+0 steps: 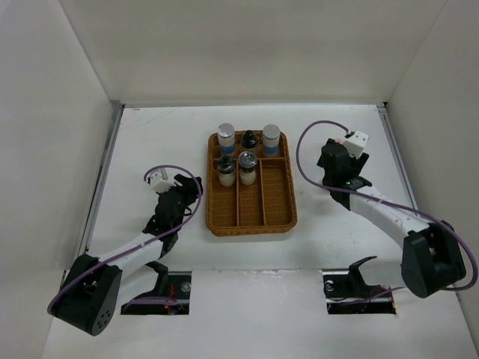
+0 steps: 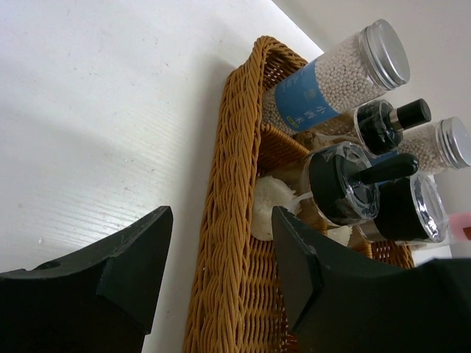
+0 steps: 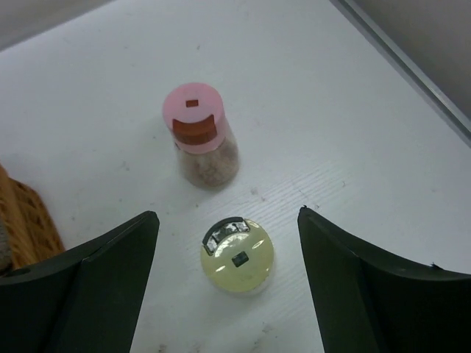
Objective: Organize the condiment bottles
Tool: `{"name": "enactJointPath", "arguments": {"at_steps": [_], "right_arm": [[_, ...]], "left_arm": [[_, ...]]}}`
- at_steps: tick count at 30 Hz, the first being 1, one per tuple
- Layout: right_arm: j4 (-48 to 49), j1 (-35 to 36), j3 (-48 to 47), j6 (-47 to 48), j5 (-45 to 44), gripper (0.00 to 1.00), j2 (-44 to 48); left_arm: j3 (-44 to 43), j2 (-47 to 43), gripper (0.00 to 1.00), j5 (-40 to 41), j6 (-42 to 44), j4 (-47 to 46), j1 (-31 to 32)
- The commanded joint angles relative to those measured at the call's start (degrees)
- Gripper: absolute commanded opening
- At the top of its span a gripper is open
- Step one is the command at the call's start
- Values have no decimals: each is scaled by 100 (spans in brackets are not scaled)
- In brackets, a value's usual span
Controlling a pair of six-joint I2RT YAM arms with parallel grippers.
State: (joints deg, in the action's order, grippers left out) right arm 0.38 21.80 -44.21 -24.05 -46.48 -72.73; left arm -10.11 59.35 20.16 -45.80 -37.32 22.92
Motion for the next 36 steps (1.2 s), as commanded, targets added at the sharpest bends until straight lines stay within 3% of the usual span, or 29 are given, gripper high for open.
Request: {"name": "enactJointPath", "arguments": {"at_steps": [1, 9, 21, 28, 36], "right_arm": [[-56, -119, -9, -161, 16, 82, -294], [-100, -304, 131, -486, 578, 76, -532], [181, -305, 184, -478, 667, 46, -287], [357, 889, -272, 198, 140, 44, 233], [1333, 2033, -931, 850, 525, 43, -504]], "left_arm": [[9, -46, 54, -118, -96, -320, -2], [-9, 33, 54, -136, -104, -320, -11], [-9, 85, 54, -126, -78, -346, -20], [-35, 137, 54, -126, -78, -346, 15], [-17, 102, 54, -144, -78, -346, -37]]}}
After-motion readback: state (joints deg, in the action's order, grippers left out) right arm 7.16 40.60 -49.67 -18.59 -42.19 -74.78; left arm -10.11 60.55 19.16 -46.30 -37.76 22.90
